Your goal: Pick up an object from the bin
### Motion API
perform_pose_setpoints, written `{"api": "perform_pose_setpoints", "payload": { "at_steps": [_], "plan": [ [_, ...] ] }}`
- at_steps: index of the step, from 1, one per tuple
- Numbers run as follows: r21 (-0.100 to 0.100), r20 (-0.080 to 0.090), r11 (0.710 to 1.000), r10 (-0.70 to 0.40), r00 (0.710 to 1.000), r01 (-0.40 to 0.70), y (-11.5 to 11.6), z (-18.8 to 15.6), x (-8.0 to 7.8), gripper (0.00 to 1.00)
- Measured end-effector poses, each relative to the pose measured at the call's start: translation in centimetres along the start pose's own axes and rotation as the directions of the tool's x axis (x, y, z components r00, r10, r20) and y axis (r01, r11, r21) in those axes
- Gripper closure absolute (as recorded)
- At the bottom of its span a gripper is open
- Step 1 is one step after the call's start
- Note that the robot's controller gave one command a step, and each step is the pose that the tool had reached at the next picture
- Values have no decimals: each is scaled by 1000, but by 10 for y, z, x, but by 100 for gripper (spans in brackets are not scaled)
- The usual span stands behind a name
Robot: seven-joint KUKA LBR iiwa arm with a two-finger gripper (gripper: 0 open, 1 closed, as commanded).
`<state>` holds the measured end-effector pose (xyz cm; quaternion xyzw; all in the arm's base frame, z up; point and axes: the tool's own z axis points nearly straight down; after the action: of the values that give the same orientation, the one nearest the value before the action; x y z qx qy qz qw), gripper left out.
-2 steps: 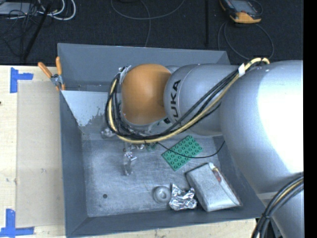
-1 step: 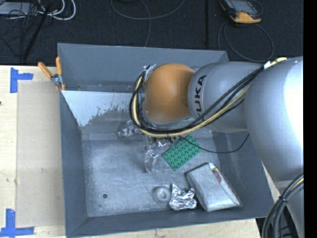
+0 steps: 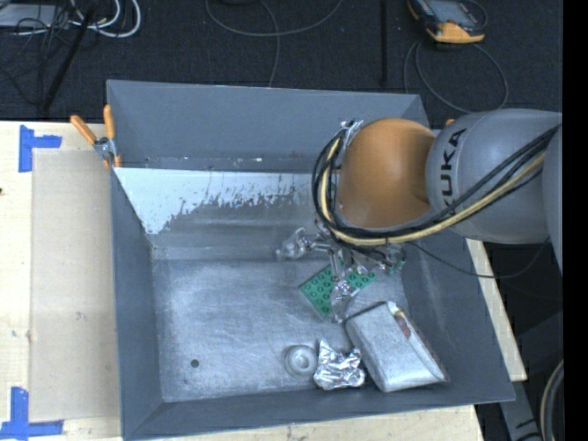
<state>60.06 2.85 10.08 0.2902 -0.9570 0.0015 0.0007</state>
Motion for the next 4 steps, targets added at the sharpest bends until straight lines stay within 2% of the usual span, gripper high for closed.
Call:
{"api": "perform_pose_setpoints", "payload": {
  "at_steps": [1, 2, 3, 4],
  "plan": [
    [-3, 15, 989, 146, 989, -146, -55, 28, 35, 0],
    [-4, 9, 972, 233, 972, -233, -85, 29, 36, 0],
    [-2, 15, 971, 237, 971, -237, -87, 25, 35, 100],
    [-1, 8, 971, 239, 971, -239, -88, -20, 33, 100]
  ]
}}
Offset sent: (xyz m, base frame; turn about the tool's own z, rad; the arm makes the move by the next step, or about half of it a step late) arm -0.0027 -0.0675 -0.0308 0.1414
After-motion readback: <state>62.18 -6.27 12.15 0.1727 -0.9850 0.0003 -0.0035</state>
